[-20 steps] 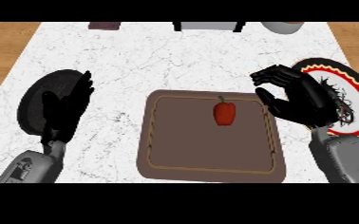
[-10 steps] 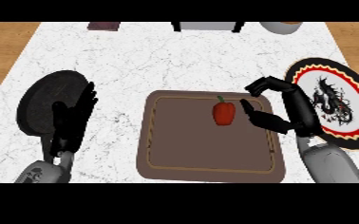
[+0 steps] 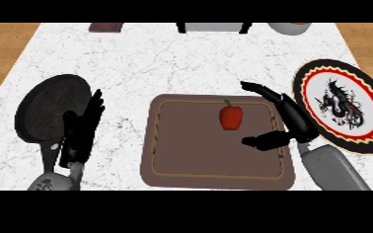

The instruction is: Pick the bell pepper from the tray and place it in the plate

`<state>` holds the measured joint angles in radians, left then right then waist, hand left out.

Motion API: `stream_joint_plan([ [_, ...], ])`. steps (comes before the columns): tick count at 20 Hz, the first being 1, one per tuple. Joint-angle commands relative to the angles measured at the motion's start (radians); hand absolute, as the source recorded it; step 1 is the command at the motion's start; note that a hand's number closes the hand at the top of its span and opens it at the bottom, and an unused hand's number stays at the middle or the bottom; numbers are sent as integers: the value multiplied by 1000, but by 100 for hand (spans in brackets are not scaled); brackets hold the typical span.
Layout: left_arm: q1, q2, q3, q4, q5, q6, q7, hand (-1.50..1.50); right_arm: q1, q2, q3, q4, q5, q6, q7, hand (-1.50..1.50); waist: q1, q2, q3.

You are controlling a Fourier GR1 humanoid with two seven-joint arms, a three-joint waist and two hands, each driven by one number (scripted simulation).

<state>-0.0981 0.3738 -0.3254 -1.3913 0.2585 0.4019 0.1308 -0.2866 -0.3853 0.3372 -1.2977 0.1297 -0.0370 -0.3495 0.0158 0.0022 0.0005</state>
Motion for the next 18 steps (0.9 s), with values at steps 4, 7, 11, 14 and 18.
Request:
stream_joint_plan([
  [4, 47, 6, -1, -52, -22, 8, 12, 0, -156, -106, 67, -35, 199, 59, 258, -150, -4, -6, -2],
  [7, 14, -34, 16, 20, -34, 20, -13, 0, -196, -98, 114, 15, 270, 111, 287, -150, -7, -1, -1],
  [11, 12, -29, 5, -14, -47, 20, 17, 0, -287, -97, 167, -30, 244, 329, 499, -150, -3, -3, -2],
  [14, 0, -34, 23, 2, -42, -5, 16, 0, -221, -72, 204, -20, 270, 358, 495, -150, -13, -2, -1],
  [18, 102, -40, 20, -61, -57, -21, -9, 0, -293, 11, 174, 81, 302, 412, 542, -150, -4, -2, -1],
])
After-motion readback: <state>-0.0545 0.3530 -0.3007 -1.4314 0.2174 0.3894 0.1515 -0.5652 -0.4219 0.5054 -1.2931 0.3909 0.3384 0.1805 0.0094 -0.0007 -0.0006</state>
